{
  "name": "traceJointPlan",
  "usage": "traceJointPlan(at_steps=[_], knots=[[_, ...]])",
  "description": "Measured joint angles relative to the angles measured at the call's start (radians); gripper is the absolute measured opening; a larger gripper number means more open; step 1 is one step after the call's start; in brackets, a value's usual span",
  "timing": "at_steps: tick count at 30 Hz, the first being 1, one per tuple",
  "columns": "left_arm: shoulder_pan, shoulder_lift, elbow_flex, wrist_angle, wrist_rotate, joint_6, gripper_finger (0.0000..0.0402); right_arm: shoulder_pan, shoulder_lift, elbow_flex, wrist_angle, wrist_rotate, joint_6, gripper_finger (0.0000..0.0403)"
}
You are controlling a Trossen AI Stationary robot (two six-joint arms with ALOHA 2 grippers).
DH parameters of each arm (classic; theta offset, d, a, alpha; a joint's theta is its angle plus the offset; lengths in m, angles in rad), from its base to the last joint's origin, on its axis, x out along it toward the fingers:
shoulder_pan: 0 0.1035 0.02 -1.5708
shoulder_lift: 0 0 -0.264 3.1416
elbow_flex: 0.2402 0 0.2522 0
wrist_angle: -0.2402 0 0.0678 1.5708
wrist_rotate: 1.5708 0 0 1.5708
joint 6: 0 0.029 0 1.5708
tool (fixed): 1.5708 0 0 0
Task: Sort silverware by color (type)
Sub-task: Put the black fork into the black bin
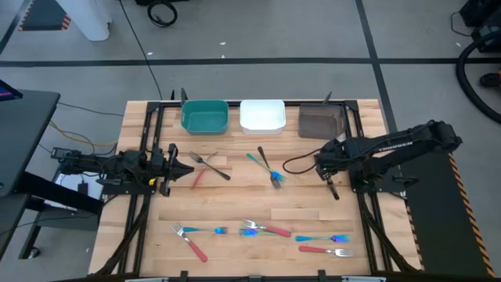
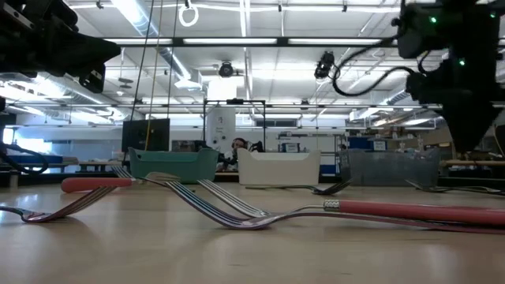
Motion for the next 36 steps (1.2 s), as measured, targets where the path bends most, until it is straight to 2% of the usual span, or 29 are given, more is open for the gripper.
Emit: traceJointPlan(at_steps=[4, 10, 36], knots=[[0.000, 0.000, 0.000, 0.000, 0.000, 0.000, 0.0027, -0.016, -0.063, -0.082, 0.098, 0.002, -0.024, 0.0134], [0.000, 0.000, 0.000, 0.000, 0.000, 0.000, 0.0027, -0.016, -0.094, -0.124, 0.275, -0.045, -0.026, 0.0134], [0.000, 0.000, 0.000, 0.000, 0.000, 0.000, 0.0027, -0.040, 0.136, -0.133, 0.282, -0.019, -0.009, 0.0134]])
